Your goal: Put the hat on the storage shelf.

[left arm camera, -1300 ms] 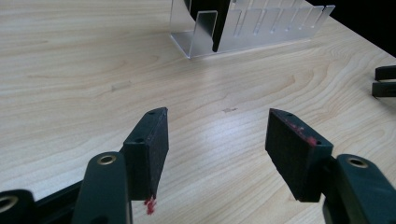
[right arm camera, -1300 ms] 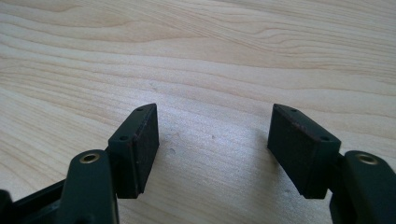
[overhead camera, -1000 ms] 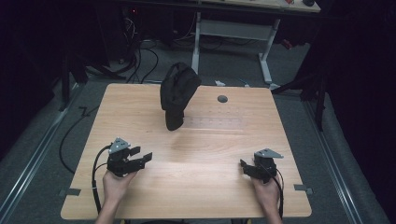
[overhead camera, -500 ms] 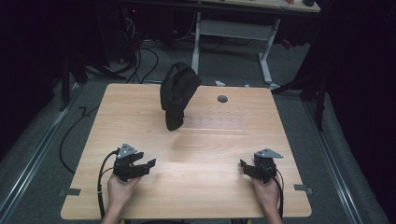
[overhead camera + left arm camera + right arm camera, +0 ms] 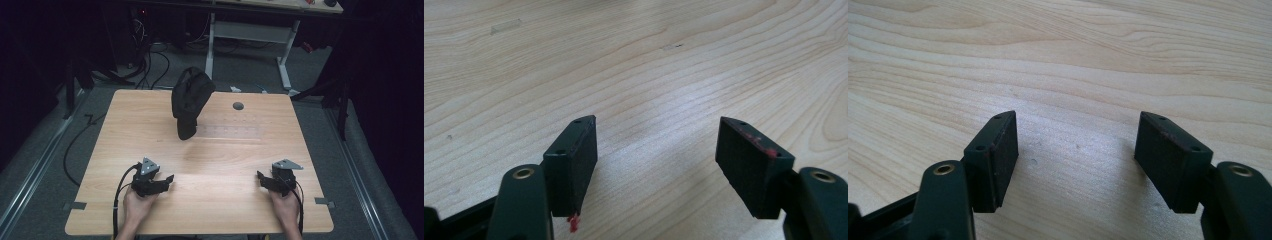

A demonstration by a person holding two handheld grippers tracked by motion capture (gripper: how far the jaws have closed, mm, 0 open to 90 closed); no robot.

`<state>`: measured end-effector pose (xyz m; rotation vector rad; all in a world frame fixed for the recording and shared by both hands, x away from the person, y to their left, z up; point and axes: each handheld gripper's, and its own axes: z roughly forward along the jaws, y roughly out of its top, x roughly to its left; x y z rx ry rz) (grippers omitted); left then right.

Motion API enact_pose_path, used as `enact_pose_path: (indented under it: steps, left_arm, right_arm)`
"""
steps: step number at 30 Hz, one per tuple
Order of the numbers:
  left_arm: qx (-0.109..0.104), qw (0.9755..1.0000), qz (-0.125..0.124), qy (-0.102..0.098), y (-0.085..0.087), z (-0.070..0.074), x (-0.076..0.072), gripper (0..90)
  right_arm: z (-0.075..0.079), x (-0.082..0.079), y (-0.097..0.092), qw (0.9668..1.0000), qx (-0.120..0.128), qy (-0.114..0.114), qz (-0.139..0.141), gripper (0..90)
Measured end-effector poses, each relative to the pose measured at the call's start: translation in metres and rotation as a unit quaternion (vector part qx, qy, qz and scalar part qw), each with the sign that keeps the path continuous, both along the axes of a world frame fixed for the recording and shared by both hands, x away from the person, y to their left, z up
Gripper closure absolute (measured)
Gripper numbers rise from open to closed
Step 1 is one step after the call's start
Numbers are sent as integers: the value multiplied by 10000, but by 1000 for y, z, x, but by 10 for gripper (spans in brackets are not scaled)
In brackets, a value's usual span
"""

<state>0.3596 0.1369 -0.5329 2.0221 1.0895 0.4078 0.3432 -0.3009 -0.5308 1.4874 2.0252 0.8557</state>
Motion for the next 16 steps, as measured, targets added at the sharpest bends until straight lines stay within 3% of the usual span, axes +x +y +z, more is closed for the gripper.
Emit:
enact_pose_path:
  steps: [10, 16]
  left_arm:
    - [381, 9992, 49, -59, -8, -3, 0, 310]
    - [359, 9993, 48, -39, -8, -3, 0, 295]
  right_arm:
    - [0, 0, 0, 10000, -1, -1, 4, 339]
    - [0, 0, 0, 10000, -1, -2, 6, 338]
